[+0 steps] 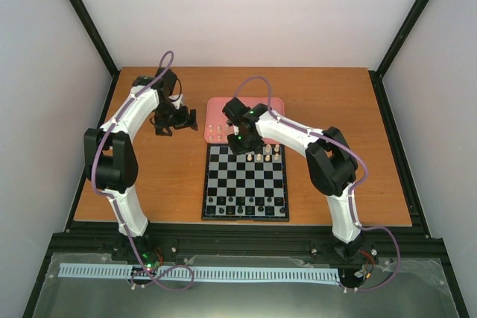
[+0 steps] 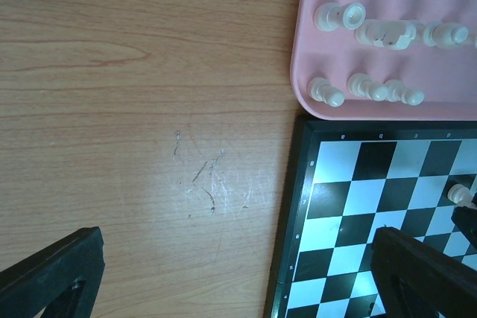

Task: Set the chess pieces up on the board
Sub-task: Place the chess piece on the chessboard.

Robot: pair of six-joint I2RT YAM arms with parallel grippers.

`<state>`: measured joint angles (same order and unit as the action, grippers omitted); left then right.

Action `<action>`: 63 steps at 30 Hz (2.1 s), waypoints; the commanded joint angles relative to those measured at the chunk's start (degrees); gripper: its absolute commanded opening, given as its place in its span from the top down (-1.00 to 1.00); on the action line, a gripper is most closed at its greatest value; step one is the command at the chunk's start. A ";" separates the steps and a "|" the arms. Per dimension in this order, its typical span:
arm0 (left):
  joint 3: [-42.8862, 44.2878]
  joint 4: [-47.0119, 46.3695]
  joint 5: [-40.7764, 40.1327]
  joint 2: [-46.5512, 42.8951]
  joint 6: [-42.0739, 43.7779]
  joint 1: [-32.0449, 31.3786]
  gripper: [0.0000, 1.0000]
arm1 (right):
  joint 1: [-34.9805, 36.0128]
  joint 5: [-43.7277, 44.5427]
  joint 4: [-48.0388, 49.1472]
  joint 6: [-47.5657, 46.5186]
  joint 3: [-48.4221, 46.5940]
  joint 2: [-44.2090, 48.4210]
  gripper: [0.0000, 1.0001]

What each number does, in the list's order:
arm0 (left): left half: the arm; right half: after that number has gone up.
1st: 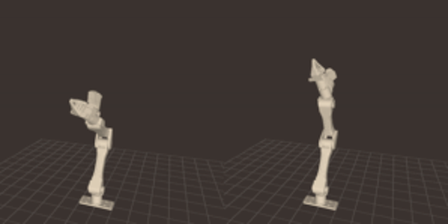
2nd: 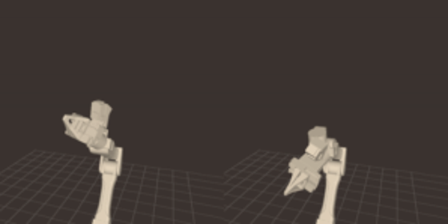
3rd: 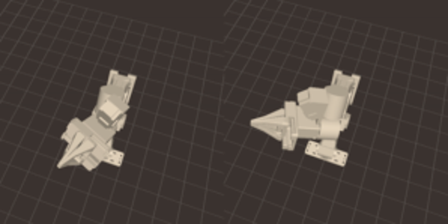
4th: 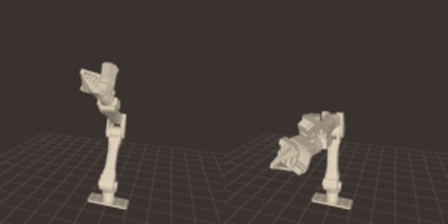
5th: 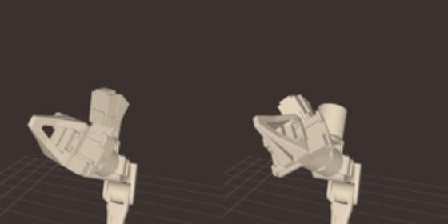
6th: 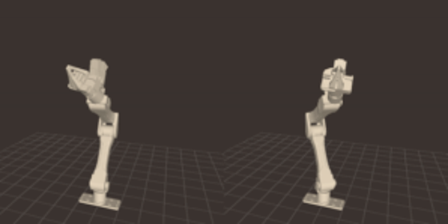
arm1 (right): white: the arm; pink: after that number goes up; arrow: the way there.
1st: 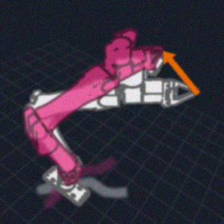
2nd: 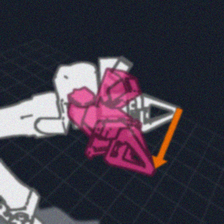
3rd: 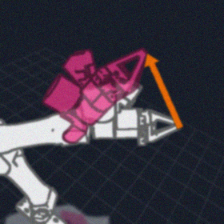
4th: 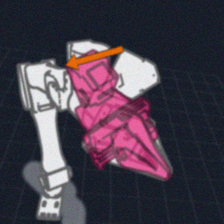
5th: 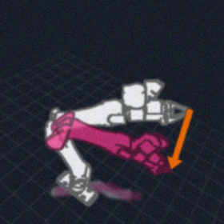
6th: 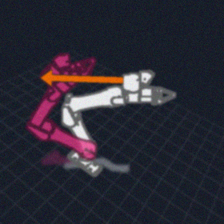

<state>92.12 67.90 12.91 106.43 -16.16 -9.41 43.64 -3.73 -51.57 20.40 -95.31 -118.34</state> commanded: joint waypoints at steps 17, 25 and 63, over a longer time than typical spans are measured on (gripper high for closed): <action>-0.80 -0.64 0.16 -2.62 -0.54 -0.13 -1.00 | 0.22 -1.84 -1.07 -0.36 -0.45 -3.77 0.91; -0.89 -0.75 0.19 -2.63 -0.53 -0.12 -1.00 | 0.27 -1.17 -2.46 -0.08 -1.38 -4.99 0.89; -0.60 -0.75 0.39 -2.76 -0.54 -0.14 -1.00 | 0.07 3.50 -5.20 -0.15 -18.09 -11.32 0.09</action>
<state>91.09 67.68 13.10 105.58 -16.16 -9.41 43.64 -2.09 -54.59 19.57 -108.27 -125.69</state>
